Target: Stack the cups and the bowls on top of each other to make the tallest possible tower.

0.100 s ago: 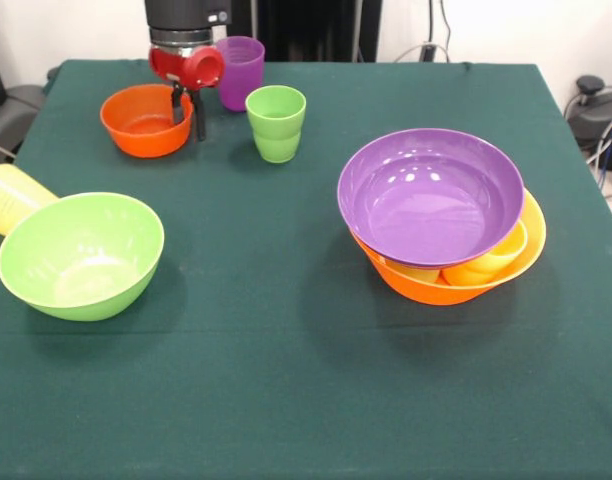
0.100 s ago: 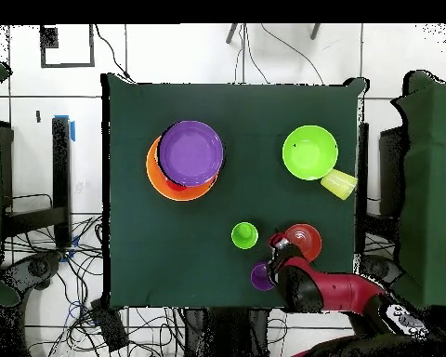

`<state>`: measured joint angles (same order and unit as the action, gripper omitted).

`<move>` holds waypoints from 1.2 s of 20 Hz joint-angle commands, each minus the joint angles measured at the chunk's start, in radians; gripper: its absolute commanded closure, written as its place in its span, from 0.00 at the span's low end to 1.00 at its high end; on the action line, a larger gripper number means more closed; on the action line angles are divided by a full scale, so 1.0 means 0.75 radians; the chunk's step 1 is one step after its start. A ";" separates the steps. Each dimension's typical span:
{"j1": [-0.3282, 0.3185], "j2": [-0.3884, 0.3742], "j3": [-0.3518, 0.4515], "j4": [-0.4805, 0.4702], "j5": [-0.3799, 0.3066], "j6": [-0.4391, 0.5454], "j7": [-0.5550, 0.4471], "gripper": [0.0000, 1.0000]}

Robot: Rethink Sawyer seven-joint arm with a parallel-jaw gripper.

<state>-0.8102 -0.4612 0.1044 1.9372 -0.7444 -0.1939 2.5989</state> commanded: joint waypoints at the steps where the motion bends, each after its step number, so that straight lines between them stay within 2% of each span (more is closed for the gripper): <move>1: 0.103 0.027 0.051 -0.154 -0.087 0.149 -0.113 1.00; 4: 0.119 -0.005 0.034 -0.129 -0.080 0.137 -0.090 1.00; 10: 0.053 -0.126 0.145 -0.035 -0.049 0.219 -0.084 1.00; 11: 0.062 -0.133 0.150 -0.027 -0.037 0.221 -0.075 1.00; 13: 0.060 -0.209 0.183 0.016 0.010 0.264 -0.059 1.00; 18: -0.070 -0.484 0.399 0.141 0.215 0.470 -0.054 1.00; 24: -0.147 -0.772 0.550 0.175 0.501 0.796 -0.201 1.00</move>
<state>-0.9098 -0.8410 0.3195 2.0211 -0.5049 0.1616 2.5990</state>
